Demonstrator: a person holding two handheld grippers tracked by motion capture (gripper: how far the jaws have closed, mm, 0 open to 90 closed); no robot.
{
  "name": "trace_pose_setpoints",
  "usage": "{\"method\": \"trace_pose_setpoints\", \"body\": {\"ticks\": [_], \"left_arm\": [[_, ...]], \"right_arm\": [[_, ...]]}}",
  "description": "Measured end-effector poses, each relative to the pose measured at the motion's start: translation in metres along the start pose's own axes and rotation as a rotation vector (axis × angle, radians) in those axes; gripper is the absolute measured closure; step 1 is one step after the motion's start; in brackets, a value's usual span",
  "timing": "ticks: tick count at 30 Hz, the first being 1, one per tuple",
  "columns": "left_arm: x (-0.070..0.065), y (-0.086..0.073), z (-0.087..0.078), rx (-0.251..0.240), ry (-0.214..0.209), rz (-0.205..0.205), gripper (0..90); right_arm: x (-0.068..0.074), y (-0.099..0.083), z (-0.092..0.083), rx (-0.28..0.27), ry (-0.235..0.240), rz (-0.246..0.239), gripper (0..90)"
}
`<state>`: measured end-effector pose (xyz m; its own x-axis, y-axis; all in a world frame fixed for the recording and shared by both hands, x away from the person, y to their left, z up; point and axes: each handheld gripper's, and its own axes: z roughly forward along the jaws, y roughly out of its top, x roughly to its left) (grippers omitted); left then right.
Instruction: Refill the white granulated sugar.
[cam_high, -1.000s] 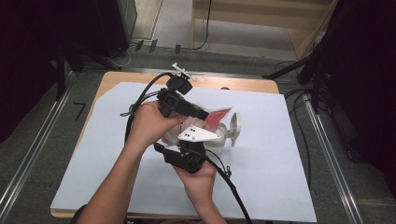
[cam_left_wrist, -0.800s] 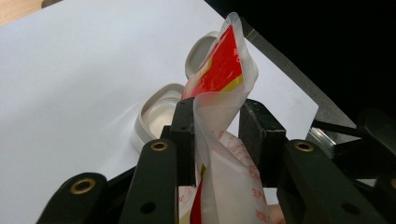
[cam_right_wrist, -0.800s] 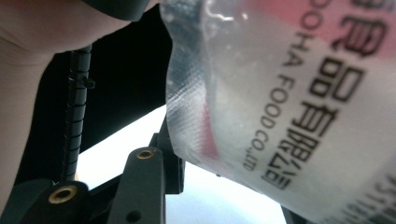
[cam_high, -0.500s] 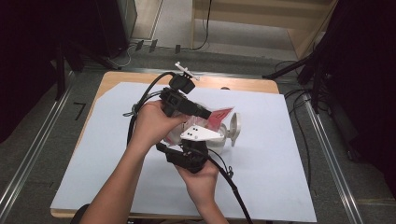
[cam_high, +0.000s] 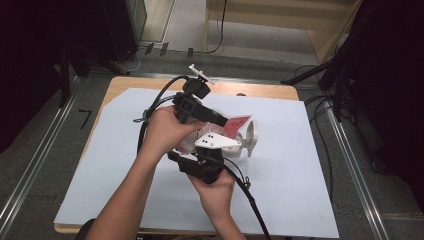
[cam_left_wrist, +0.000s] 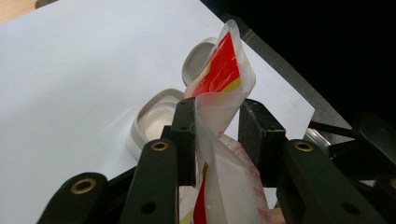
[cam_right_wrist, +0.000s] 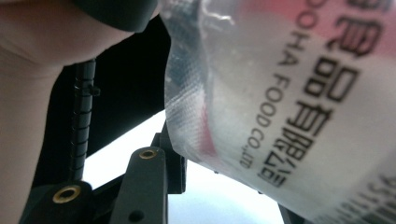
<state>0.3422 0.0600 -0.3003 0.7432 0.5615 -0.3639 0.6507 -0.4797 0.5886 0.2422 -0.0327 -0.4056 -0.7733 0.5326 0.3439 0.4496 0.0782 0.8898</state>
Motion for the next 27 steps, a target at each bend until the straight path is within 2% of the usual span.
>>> {"method": "trace_pose_setpoints", "body": {"ticks": [8, 13, 15, 19, 27], "left_arm": [[0.0, -0.004, -0.002, -0.001, -0.011, 0.002, 69.0], [0.001, -0.007, -0.005, 0.017, -0.011, 0.023, 69.2], [0.001, -0.008, -0.005, 0.012, -0.016, 0.016, 69.3], [0.001, -0.011, -0.008, 0.029, -0.01, 0.05, 69.5], [0.001, -0.015, -0.01, 0.037, -0.021, 0.074, 69.8]], "right_arm": [[0.001, -0.005, 0.002, -0.006, -0.008, -0.031, 63.6], [0.002, -0.009, 0.003, 0.002, -0.004, -0.053, 62.9], [0.003, -0.011, 0.004, 0.003, -0.001, -0.063, 62.7], [0.003, -0.015, 0.005, 0.0, 0.008, -0.078, 62.3], [0.004, -0.021, 0.009, 0.005, -0.008, -0.109, 60.4]]}}
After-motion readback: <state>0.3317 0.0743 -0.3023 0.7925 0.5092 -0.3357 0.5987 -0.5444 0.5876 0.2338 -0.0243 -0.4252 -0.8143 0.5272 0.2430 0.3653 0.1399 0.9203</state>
